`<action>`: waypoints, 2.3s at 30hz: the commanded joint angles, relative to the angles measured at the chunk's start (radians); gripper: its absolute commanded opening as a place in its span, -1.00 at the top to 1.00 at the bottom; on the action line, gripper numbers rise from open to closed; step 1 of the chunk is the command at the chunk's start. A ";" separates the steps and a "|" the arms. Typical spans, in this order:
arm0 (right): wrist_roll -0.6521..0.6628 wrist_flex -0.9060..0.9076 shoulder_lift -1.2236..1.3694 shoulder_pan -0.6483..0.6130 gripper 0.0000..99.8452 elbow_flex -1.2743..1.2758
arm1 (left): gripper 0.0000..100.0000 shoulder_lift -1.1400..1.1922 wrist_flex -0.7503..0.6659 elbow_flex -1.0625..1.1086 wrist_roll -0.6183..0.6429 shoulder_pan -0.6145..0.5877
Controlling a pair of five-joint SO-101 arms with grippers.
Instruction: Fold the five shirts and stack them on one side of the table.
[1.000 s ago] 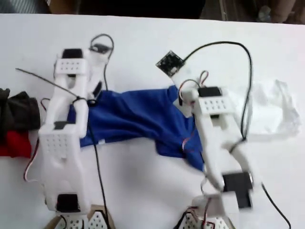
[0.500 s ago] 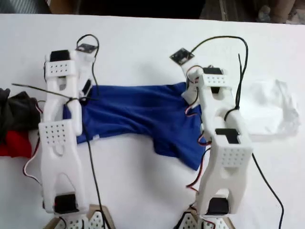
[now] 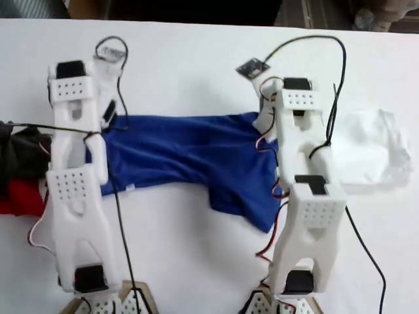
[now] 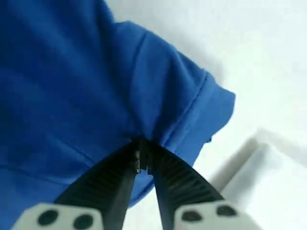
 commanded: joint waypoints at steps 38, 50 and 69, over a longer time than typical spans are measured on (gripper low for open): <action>0.002 -0.464 -0.863 -0.062 0.96 1.270 | 0.86 -0.628 -0.318 1.187 -0.229 -0.123; -0.008 -0.260 -1.167 -0.226 0.96 1.277 | 0.86 -0.608 -0.018 0.697 -0.097 -0.072; -0.009 -0.536 -1.208 -0.453 0.95 1.482 | 0.86 -0.348 -0.505 0.970 0.170 -0.071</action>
